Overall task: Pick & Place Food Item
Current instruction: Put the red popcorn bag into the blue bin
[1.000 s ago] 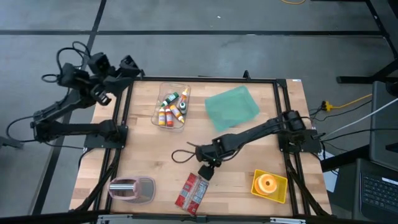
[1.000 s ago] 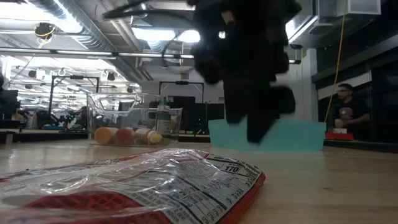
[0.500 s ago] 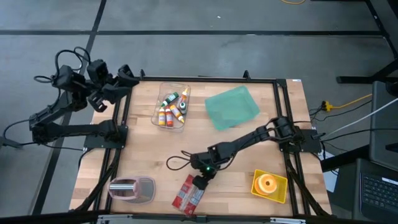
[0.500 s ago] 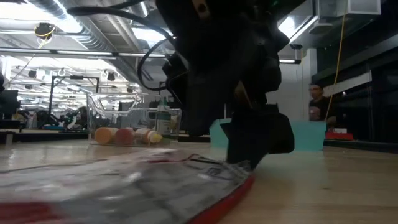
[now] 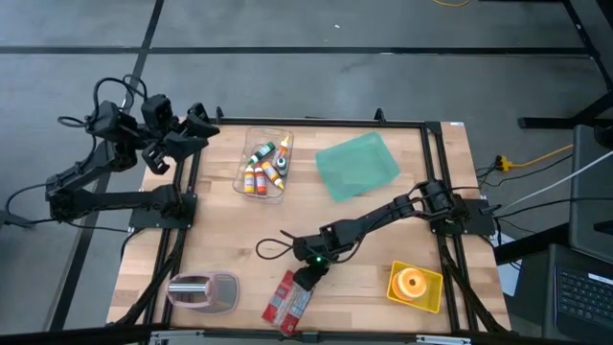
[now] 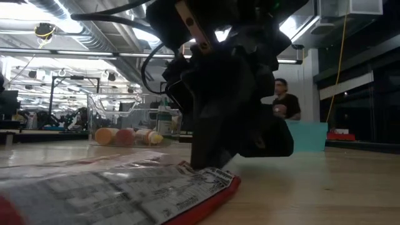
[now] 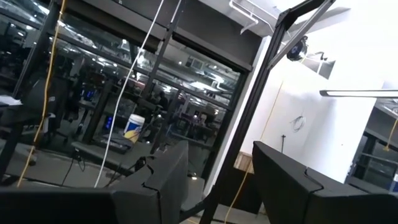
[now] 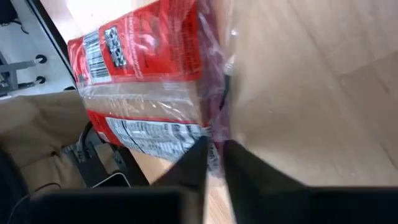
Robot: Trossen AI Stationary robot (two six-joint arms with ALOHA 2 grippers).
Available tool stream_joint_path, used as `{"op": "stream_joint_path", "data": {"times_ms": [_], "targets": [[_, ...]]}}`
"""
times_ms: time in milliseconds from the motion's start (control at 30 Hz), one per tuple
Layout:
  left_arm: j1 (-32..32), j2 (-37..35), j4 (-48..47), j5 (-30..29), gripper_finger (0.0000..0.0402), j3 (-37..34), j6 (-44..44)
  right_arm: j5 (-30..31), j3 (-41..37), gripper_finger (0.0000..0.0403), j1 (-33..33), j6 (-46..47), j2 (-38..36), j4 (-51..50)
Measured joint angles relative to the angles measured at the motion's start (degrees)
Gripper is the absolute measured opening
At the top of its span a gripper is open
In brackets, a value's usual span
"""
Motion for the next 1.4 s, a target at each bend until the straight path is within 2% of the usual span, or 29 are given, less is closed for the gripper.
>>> {"op": "stream_joint_path", "data": {"times_ms": [67,100,467,833,1100,1233,1400], "targets": [[0.0,0.0,-0.2,0.1,0.0173,0.0,0.0,0.4,0.0,0.0018,0.0,0.0,0.0,0.0],[0.0,0.0,-0.3,0.1,0.0173,0.0,0.0,0.4,0.0,0.0010,-0.1,-0.2,0.0,0.1],[0.0,0.0,0.1,0.1,0.0171,0.0,0.9,3.5,0.0,0.0002,-2.8,-0.1,-0.7,1.4],[0.0,0.0,1.5,0.1,0.0171,0.0,3.0,7.7,4.8,0.0001,-10.2,-5.0,-9.4,-0.1],[0.0,0.0,1.6,0.1,0.0169,0.0,4.0,8.4,5.7,0.0001,-12.3,-8.8,-13.2,-1.8],[0.0,0.0,1.2,0.1,0.0169,0.0,3.9,6.8,5.8,0.0025,-11.2,-10.7,-12.6,-2.7],[0.0,0.0,-1.1,0.1,0.0169,0.0,4.1,8.6,5.7,0.0105,-9.3,-12.5,-8.8,-7.3]]}}
